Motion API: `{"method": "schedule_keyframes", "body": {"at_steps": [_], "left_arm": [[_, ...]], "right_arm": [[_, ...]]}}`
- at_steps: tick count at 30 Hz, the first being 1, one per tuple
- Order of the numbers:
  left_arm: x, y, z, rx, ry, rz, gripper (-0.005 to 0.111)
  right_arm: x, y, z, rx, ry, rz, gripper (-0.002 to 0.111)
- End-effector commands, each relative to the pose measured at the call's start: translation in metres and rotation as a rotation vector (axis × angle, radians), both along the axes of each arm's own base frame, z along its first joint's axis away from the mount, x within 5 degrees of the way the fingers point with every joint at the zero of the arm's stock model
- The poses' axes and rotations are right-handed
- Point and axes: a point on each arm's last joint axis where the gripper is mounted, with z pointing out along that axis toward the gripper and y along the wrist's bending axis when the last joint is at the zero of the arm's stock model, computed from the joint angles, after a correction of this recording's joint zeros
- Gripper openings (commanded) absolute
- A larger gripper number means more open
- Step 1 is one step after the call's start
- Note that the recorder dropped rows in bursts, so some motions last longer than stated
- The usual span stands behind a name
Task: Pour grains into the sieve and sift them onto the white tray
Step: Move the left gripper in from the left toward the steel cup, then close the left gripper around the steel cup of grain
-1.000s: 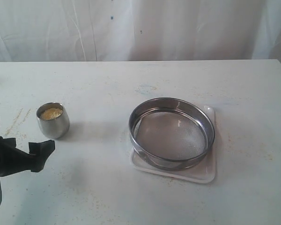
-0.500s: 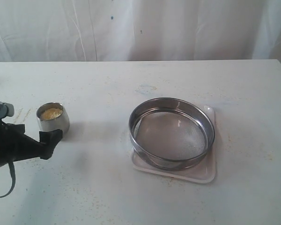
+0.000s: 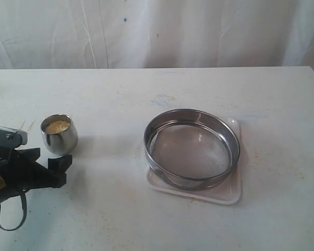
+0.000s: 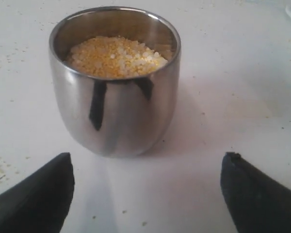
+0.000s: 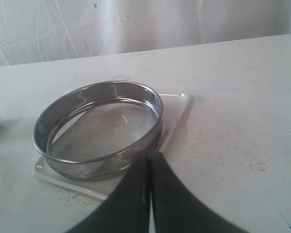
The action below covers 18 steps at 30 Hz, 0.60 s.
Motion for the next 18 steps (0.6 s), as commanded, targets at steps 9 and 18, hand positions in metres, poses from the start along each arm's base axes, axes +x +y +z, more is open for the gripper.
{"method": "schedule_keyframes", "body": {"at_steps": [9, 18], "left_arm": [[0.022, -0.005, 0.012, 0.002, -0.088, -0.033, 0.091], [0.023, -0.002, 0.012, -0.005, -0.089, 0.011, 0.091]], "right_arm": [[0.0, 0.0, -0.001, 0.005, -0.005, 0.004, 0.0], [0.0, 0.0, -0.001, 0.005, -0.005, 0.004, 0.0]]}}
